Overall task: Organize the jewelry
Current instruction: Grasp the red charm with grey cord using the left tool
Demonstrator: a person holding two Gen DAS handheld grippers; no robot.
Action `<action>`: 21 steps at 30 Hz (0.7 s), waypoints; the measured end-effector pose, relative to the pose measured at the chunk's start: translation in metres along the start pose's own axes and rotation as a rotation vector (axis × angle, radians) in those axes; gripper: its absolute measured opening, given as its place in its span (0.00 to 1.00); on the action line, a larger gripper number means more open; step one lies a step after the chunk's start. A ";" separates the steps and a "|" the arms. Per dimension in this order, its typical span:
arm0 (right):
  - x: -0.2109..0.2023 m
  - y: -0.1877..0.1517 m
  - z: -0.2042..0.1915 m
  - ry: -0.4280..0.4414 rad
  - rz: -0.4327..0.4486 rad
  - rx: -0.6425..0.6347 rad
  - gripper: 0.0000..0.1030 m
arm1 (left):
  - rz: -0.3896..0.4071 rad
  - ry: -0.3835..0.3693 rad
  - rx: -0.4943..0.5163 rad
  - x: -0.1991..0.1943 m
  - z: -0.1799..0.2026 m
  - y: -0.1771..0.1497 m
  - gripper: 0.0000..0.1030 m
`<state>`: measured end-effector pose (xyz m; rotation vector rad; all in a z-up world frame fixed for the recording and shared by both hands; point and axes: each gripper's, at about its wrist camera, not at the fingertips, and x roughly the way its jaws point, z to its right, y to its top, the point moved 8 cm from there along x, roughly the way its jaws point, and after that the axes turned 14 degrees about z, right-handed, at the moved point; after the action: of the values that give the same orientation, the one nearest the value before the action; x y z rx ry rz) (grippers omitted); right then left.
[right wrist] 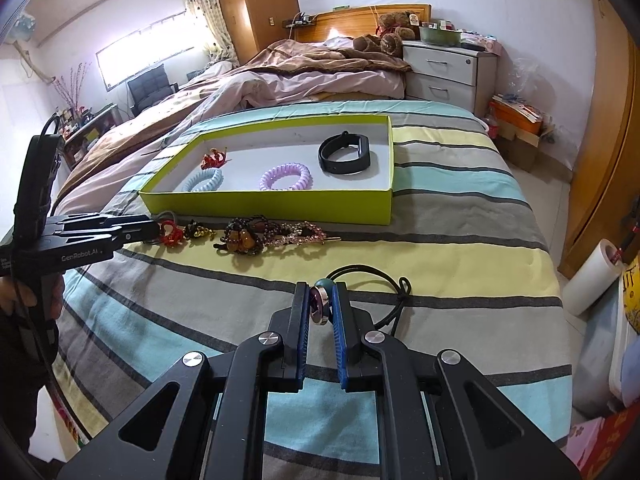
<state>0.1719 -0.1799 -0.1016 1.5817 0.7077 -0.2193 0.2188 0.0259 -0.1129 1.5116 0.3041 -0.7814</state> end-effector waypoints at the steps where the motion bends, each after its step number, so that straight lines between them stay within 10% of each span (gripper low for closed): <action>1: 0.000 0.000 0.000 0.000 0.000 0.000 0.11 | 0.000 0.001 0.004 -0.001 0.002 0.000 0.27; 21: 0.003 -0.002 -0.003 0.010 -0.002 0.000 0.11 | -0.051 0.015 0.051 0.013 0.005 -0.005 0.27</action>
<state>0.1727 -0.1758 -0.1046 1.5834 0.7175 -0.2128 0.2237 0.0182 -0.1251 1.5629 0.3374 -0.8244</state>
